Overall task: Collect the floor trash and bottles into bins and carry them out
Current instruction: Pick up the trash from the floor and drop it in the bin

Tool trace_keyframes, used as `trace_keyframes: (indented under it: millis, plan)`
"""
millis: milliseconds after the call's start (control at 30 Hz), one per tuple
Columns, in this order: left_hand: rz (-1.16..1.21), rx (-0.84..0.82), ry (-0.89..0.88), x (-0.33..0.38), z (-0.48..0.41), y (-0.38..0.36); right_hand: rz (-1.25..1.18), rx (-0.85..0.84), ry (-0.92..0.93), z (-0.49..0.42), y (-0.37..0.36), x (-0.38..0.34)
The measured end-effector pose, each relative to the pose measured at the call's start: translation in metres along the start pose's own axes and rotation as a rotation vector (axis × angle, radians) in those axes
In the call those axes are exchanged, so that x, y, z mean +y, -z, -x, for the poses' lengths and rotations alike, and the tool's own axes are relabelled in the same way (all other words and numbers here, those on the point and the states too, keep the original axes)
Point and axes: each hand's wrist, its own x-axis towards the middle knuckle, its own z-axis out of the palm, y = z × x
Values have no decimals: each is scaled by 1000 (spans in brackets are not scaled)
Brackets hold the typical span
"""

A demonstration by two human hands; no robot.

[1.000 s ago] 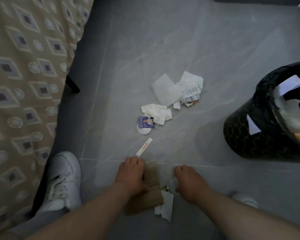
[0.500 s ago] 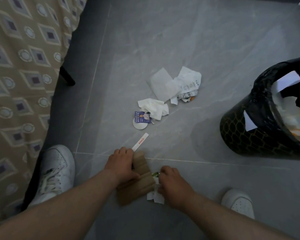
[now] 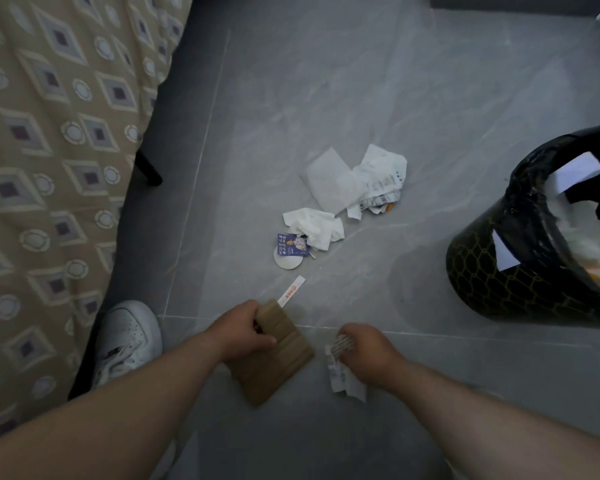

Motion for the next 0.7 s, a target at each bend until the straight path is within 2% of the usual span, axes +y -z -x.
trace_keyframes:
  millis: [100, 200, 467, 600, 700]
  plan:
    - [335, 79, 39, 12, 12, 23, -68, 56, 16, 4, 49, -17]
    - [452, 162, 8, 41, 27, 50, -82, 135, 79, 10, 105, -46]
    - [367, 388, -193, 163, 88, 108, -148, 331, 290, 88, 245, -105]
    - [247, 423, -332, 230, 119, 110, -245, 497, 289, 141, 302, -84]
    - [277, 401, -426, 292, 130, 100, -390, 627, 227, 170, 347, -43]
